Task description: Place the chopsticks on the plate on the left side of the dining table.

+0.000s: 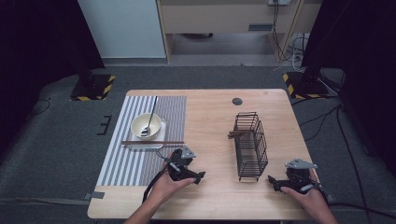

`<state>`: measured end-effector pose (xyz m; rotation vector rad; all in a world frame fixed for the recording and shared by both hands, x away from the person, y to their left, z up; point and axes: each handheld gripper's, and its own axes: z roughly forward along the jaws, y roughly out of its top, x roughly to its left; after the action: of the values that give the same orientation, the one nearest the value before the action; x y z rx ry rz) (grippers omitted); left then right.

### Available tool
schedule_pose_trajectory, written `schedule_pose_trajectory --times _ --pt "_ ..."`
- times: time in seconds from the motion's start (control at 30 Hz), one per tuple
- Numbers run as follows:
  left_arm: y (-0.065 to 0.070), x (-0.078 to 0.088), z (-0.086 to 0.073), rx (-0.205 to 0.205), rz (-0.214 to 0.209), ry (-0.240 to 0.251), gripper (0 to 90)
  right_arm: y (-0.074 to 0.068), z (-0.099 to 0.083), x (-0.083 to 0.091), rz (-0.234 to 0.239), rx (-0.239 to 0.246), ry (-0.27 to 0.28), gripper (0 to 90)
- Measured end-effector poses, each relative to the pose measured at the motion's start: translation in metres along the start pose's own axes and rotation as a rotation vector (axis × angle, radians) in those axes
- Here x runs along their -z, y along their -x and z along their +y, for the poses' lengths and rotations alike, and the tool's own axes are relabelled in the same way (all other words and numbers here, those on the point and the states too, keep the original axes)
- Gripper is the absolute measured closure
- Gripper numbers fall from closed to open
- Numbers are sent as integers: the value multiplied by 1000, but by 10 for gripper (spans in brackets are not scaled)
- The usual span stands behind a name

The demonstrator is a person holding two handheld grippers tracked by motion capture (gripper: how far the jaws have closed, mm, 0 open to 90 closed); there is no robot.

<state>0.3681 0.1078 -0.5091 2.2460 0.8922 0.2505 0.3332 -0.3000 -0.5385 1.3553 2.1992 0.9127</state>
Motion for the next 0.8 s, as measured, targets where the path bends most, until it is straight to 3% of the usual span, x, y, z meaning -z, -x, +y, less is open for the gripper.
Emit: schedule_pose_trajectory --times 0.37,0.67,0.8 --pt "21 -23 11 -68 -55 2 46 0 0 0 0 0 0 2" --pt "23 -38 7 -92 -27 -17 49 0 0 0 0 0 0 2" --pt "23 -41 2 -114 -14 34 22 0 0 0 0 1 0 2"
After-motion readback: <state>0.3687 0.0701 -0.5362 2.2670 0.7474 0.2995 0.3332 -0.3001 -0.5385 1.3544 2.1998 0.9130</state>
